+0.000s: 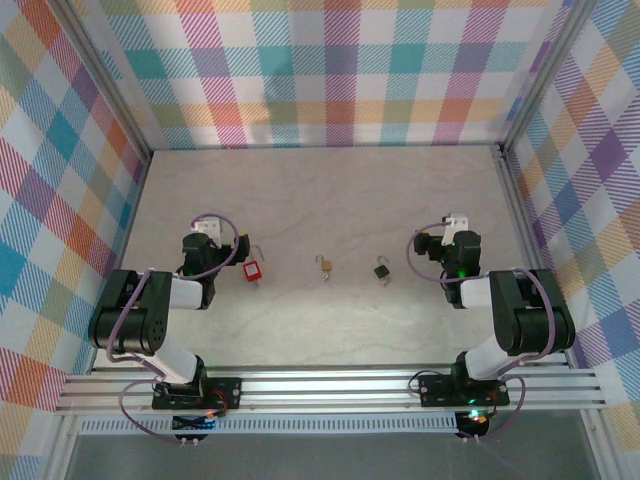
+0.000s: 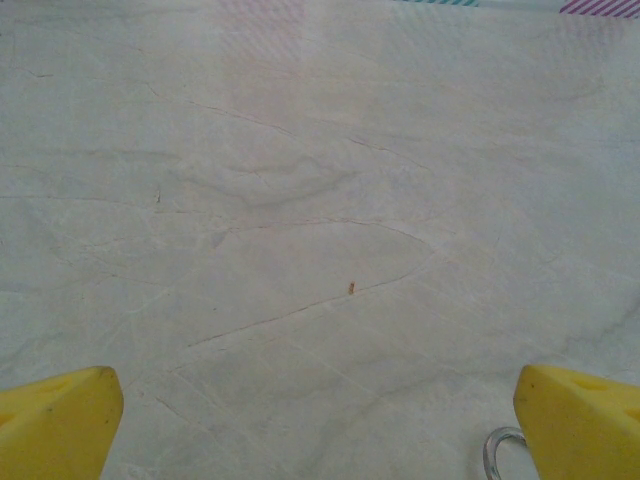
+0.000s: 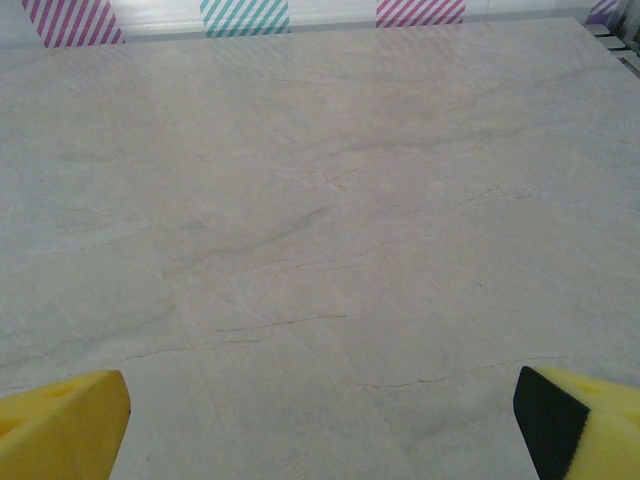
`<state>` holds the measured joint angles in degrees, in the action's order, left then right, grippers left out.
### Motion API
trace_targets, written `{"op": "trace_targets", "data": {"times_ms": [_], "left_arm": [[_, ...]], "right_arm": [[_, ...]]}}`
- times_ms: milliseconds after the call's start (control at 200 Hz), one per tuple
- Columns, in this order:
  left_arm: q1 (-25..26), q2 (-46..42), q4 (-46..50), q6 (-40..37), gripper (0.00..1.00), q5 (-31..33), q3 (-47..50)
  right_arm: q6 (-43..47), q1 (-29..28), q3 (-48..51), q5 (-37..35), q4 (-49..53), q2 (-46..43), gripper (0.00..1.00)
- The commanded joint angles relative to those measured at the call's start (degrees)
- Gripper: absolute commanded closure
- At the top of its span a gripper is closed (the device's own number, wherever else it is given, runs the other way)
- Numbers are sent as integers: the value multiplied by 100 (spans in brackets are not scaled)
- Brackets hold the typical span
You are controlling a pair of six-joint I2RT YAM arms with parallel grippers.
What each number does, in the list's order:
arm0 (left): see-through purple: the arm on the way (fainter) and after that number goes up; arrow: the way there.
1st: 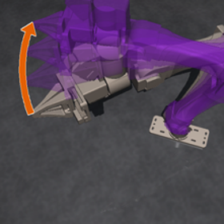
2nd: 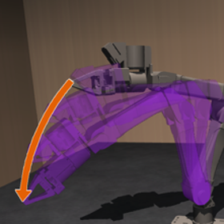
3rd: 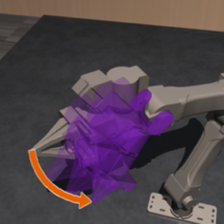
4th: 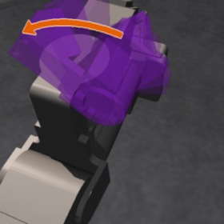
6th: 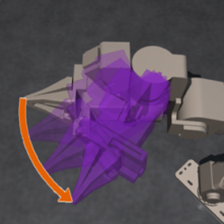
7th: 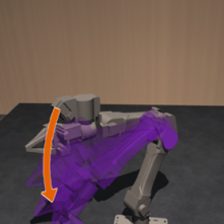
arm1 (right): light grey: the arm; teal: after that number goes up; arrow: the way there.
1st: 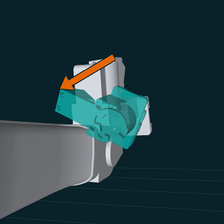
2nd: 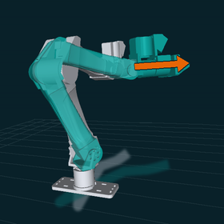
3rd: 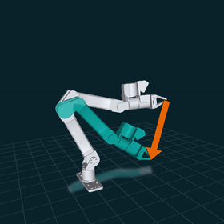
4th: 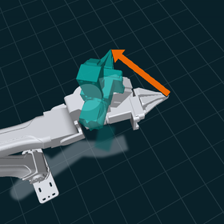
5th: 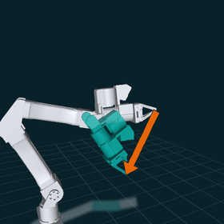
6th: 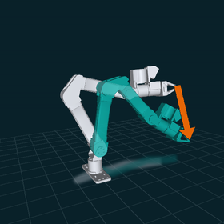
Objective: Lock with the key
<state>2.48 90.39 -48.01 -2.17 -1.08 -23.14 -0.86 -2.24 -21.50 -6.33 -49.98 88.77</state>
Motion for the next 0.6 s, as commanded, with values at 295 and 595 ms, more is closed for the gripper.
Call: {"op": "trace_targets", "data": {"times_ms": [295, 595], "left_arm": [[-63, -594, 701, 172, 0, 401, -279], [0, -2339, 3421, 3708, 0, 1591, -1343]], "right_arm": [[-50, 34, -70, 47, -3, -198, 1], [-1075, 20, -856, 383, 2763, -2663, 1]]}}
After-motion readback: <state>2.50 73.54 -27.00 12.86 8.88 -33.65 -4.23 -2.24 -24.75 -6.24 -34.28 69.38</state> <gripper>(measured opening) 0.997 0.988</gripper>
